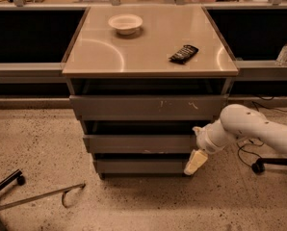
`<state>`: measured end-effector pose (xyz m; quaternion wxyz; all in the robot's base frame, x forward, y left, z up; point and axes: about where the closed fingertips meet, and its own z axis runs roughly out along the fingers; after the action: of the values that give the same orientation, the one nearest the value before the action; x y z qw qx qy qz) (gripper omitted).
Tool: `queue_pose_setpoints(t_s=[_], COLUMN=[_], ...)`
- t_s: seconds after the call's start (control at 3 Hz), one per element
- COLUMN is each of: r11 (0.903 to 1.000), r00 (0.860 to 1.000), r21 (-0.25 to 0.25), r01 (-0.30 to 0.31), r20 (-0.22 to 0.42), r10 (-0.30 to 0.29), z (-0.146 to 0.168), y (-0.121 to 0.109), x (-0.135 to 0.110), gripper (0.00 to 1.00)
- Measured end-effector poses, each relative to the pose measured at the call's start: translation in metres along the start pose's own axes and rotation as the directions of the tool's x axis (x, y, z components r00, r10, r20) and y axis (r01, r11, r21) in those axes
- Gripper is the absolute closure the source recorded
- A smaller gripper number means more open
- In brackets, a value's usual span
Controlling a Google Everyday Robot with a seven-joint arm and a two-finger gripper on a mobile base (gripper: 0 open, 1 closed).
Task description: Open middle drawer
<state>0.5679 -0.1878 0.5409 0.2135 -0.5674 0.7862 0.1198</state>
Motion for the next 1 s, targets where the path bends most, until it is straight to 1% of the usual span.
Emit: queue_pose_setpoints(t_s=[0.33, 0.67, 1.0], r11=[0.9995, 0.9968, 0.9928], r00=[0.999, 0.995, 0.987], r21=[0.008, 0.033, 0.040], r01=[0.031, 0.073, 0.113], r20=[0.015, 0.065, 0.108], r10=[-0.031, -0.075, -0.116], z=[0.022, 0.049, 0.075], y=[-0.005, -0.014, -0.024], x=[0.008, 0.014, 0.014], gripper=[0.00, 0.00, 0.00])
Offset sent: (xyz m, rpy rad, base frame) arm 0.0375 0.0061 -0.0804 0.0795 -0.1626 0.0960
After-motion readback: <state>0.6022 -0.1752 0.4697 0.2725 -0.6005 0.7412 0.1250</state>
